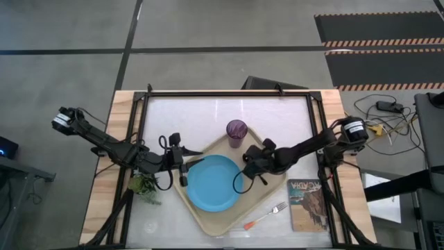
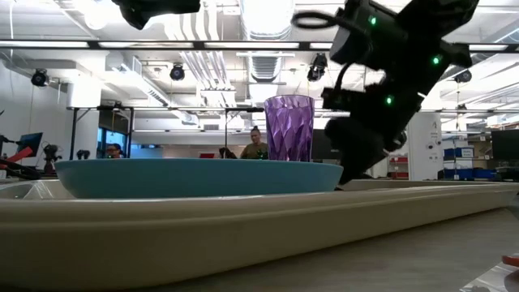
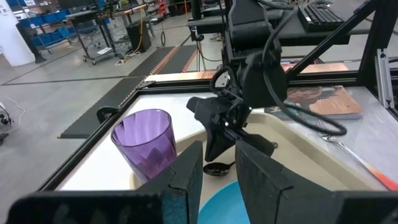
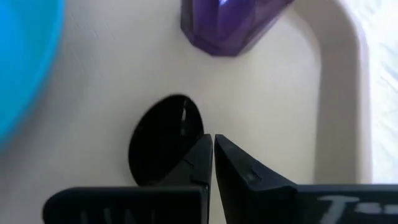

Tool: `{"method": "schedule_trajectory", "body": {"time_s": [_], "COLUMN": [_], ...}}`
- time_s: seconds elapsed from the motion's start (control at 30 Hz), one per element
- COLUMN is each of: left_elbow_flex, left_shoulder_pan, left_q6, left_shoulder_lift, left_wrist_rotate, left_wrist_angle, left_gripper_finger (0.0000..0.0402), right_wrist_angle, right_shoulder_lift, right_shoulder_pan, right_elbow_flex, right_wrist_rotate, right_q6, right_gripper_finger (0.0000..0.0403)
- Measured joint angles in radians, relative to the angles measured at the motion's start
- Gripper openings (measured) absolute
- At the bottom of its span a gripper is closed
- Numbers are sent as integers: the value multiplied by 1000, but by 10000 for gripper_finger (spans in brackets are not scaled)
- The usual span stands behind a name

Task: Pick and place plate/cup/fork/spoon on tray
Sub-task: Put the spoon beside the blue plate on the light brown tray, then put the fork beside the black spoon on the light brown tray

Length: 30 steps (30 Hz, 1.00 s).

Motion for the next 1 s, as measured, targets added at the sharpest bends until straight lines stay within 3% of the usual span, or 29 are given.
{"method": "schedule_trajectory", "body": {"time_s": [0.23,0.47,0.7,1.0], "left_elbow_flex": [0,0,0,0], "left_shoulder_pan": [0,0,-1,-1], "left_q6": [0,0,-7,-7], "left_shoulder_lift": [0,0,0,-5], "left_wrist_rotate": [0,0,0,0], "left_wrist_angle": [0,5,9,7], "left_gripper_finger": [77,77,77,77], "right_wrist_angle": [-74,-96,-98,-108], "right_shoulder_lift": [-88,-204,-212,-27], "right_shoulder_pan": [1,25,142,325], "right_elbow_flex": [30,83,150,389], "right_wrist_rotate": [-42,-442,-643,-644], "right_q6": [-4,-11,292,880], "right_gripper_finger": [8,8,8,8]}}
